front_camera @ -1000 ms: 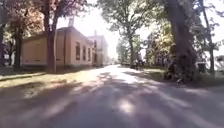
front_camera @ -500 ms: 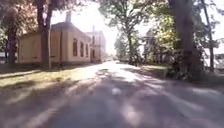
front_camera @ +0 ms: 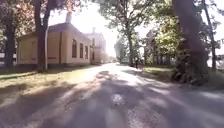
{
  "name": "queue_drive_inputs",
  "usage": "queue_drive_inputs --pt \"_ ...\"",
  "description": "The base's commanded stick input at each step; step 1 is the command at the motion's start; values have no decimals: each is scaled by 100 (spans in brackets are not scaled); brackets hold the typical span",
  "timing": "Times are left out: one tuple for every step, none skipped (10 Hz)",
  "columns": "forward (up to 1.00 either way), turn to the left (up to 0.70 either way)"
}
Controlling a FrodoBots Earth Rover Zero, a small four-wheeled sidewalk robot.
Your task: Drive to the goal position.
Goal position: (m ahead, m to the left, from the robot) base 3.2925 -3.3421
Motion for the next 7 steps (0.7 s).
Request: queue_drive_inputs --pt "85 0" --pt "85 0" --pt "85 0" --pt "85 0" --pt "85 0" --pt "85 0" --pt "85 0"
